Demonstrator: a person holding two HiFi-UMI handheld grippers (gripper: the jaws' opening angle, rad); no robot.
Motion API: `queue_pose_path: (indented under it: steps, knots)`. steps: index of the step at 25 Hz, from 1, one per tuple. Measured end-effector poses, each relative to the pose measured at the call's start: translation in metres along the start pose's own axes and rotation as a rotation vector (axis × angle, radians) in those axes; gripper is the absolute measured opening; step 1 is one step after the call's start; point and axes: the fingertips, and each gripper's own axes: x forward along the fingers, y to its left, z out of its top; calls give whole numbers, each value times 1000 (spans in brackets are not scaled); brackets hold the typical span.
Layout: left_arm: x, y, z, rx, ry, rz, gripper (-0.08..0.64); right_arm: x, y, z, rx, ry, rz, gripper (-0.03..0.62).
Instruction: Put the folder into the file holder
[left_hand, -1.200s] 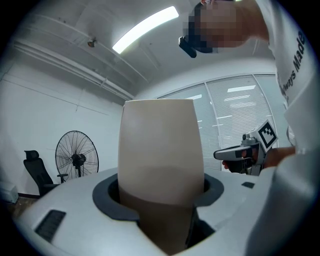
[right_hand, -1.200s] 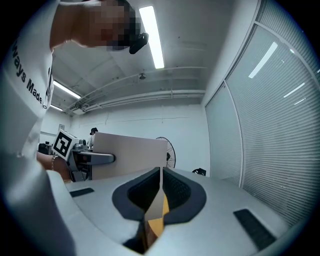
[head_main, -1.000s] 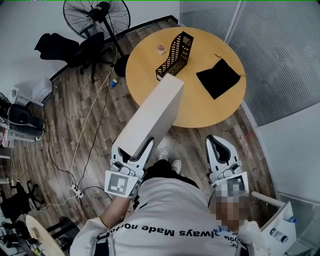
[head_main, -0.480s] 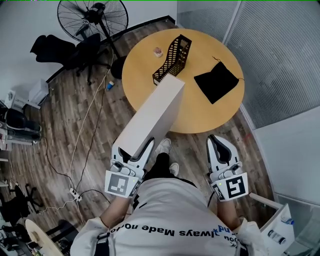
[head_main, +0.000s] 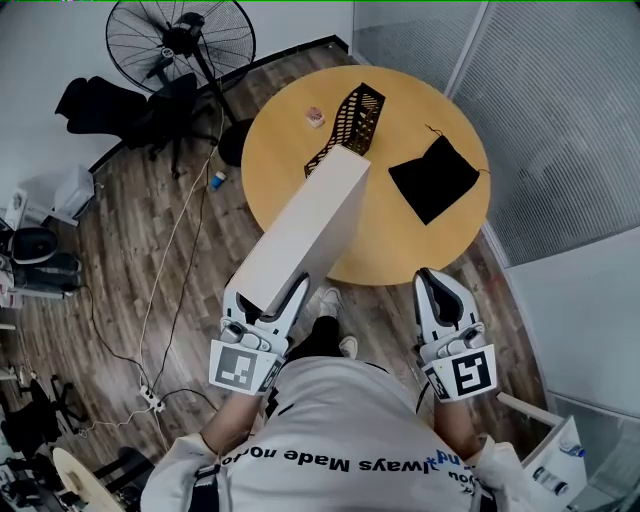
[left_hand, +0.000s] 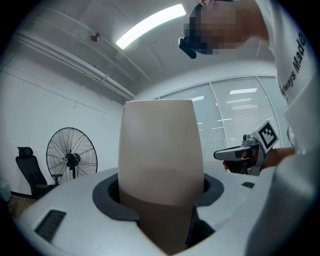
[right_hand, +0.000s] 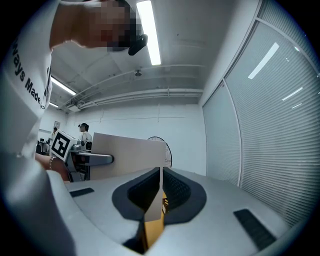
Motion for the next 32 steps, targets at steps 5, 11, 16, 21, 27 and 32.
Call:
queue_pose_path:
  steps: [5,11,16,21,27,32]
  knots:
    - [21,20,1,0,-7,5,284,26,-11,3,0,-3,-2,41]
    - [50,44,2,-1,-10,4,284,59,-25,4,2,1,-2,42]
    - [71,64,-1,-12,-6,-1,284,86,-35,5,1,8,-8,41]
    - [91,86,-2,-16,-7,-9,284,113,-42,7,-2,10,-17,41]
    - [111,113,-2,-15,-14,-21,284,144,-45,10,-12,15,-22,41]
    - [124,133,-3,-14,-21,-34,284,166,-44,11,-20,19,-24,41]
